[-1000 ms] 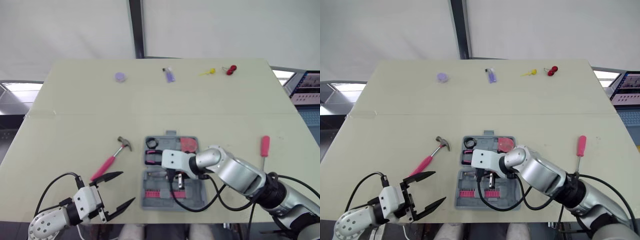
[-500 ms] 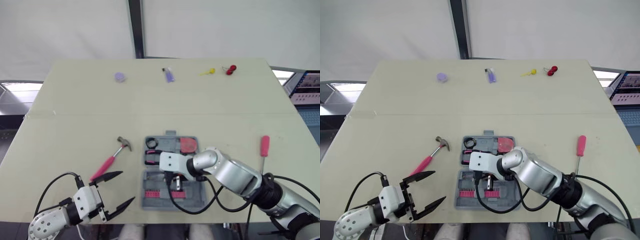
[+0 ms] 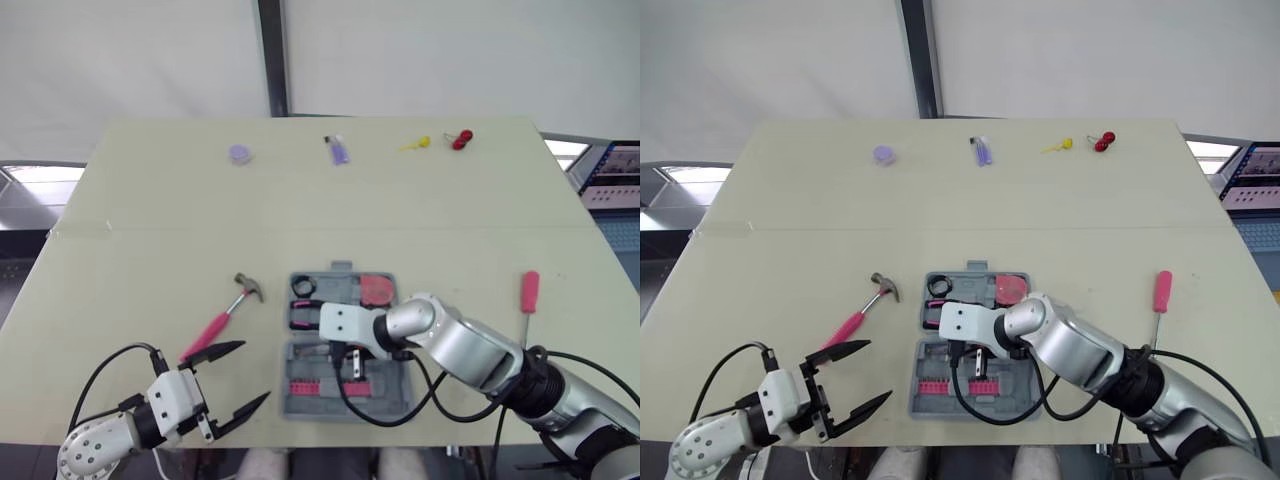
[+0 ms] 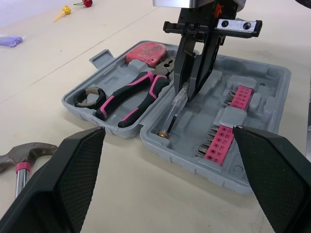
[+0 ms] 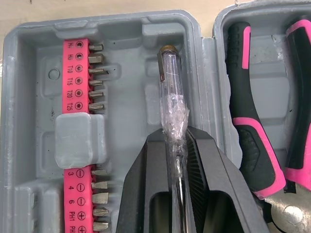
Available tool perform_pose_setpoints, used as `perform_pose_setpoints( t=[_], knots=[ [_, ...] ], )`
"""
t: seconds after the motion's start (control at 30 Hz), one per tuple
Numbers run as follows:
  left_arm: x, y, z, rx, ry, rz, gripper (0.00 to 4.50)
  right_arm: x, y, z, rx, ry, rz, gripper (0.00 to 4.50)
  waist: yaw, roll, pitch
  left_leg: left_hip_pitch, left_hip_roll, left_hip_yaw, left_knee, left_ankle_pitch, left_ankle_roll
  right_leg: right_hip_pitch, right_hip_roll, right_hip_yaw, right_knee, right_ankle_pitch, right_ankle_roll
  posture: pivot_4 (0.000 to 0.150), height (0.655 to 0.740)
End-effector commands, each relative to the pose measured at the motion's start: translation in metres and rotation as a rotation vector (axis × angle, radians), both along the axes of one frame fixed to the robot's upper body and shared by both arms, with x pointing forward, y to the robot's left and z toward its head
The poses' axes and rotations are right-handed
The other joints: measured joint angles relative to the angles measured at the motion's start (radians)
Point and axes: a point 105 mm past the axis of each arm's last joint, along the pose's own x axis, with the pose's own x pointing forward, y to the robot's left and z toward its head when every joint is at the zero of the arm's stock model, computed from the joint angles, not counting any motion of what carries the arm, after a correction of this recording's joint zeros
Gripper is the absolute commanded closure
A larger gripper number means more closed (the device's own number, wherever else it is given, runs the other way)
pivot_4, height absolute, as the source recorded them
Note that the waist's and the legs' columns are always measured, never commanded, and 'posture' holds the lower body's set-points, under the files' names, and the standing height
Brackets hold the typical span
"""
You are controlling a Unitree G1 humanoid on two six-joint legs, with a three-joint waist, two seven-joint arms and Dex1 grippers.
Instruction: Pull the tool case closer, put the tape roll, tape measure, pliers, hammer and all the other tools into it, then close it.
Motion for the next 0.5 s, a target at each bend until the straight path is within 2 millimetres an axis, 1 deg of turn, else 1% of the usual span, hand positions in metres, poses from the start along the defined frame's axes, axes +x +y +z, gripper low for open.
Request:
perform_pose_setpoints(
  t=[0.03,0.33,0.4,0.43,0.5],
  knots=[
    [-0.0011,-0.0023,0.0015,-0.001,-0.007,-0.004,0.00,0.0007,0.0027,0.0070,0.027,-0.015,0.012,4.46,0.000,0.000,0.000,0.000,0.000,0.000,0.000,0.000,0.000,0.000,0.000,0.000,0.000,0.000,0.000,0.150,0.7400],
    [-0.0016,-0.0035,0.0008,-0.005,-0.001,-0.008,0.00,0.0009,0.0005,0.0082,0.026,-0.016,0.013,4.46,0.000,0.000,0.000,0.000,0.000,0.000,0.000,0.000,0.000,0.000,0.000,0.000,0.000,0.000,0.000,0.150,0.7400],
    [-0.0016,-0.0038,0.0008,-0.006,0.000,-0.008,0.00,0.0021,-0.0007,0.0086,0.024,-0.021,0.008,3.49,0.000,0.000,0.000,0.000,0.000,0.000,0.000,0.000,0.000,0.000,0.000,0.000,0.000,0.000,0.000,0.150,0.7400],
    [-0.0014,-0.0042,0.0010,-0.006,0.000,-0.008,0.00,0.0017,-0.0010,0.0086,0.023,-0.019,0.011,3.08,0.000,0.000,0.000,0.000,0.000,0.000,0.000,0.000,0.000,0.000,0.000,0.000,0.000,0.000,0.000,0.150,0.7400],
    [-0.0010,-0.0051,0.0016,-0.008,0.001,-0.009,0.00,0.0019,-0.0009,0.0089,0.025,-0.019,0.011,2.05,0.000,0.000,0.000,0.000,0.000,0.000,0.000,0.000,0.000,0.000,0.000,0.000,0.000,0.000,0.000,0.150,0.7400]
  ],
)
